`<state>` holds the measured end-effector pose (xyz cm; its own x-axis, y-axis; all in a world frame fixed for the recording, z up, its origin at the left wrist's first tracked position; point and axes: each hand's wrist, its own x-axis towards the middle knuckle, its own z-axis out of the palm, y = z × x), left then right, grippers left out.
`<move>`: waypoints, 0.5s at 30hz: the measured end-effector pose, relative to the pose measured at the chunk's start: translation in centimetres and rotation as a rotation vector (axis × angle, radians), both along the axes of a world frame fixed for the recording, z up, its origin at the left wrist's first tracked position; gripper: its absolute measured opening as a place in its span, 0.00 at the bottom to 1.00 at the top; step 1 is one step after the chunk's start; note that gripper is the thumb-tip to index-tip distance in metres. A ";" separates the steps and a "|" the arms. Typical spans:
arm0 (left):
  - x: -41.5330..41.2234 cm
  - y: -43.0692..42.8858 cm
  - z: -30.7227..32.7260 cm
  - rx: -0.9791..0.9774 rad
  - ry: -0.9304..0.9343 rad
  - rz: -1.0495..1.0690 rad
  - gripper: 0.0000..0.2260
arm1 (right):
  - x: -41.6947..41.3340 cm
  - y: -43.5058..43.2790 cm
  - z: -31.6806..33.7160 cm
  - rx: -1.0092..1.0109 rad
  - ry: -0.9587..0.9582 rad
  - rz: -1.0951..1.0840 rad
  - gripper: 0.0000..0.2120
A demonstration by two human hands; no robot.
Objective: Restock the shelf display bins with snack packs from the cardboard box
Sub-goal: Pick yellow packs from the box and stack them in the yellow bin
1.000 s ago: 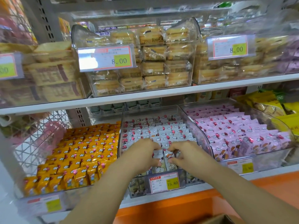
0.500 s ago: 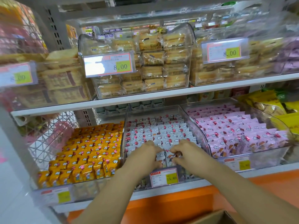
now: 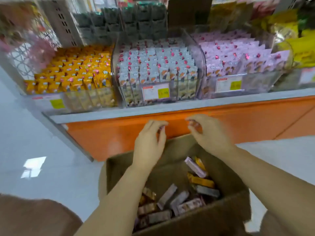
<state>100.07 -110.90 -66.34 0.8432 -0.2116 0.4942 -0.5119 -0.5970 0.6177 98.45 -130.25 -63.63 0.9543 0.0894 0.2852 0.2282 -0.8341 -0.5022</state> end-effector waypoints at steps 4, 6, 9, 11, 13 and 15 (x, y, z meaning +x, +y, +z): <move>-2.1 1.0 -6.0 0.092 0.331 0.008 0.10 | -2.0 -2.5 -5.5 -0.042 0.242 -0.086 0.15; -1.7 1.9 -8.0 0.113 0.492 0.058 0.10 | -1.9 -2.8 -7.3 -0.056 0.402 -0.117 0.17; -1.0 3.0 -11.1 0.110 0.681 0.164 0.12 | -1.2 -2.9 -10.4 0.013 0.642 -0.146 0.20; -0.8 3.9 -13.3 0.108 0.810 0.229 0.13 | -0.7 -2.8 -12.6 0.029 0.742 -0.138 0.19; -0.8 4.8 -15.4 0.121 0.929 0.291 0.13 | -0.3 -2.6 -14.9 0.007 0.833 -0.128 0.21; -1.0 5.6 -17.3 0.198 1.029 0.316 0.13 | 0.0 -2.5 -17.1 0.011 0.907 -0.138 0.24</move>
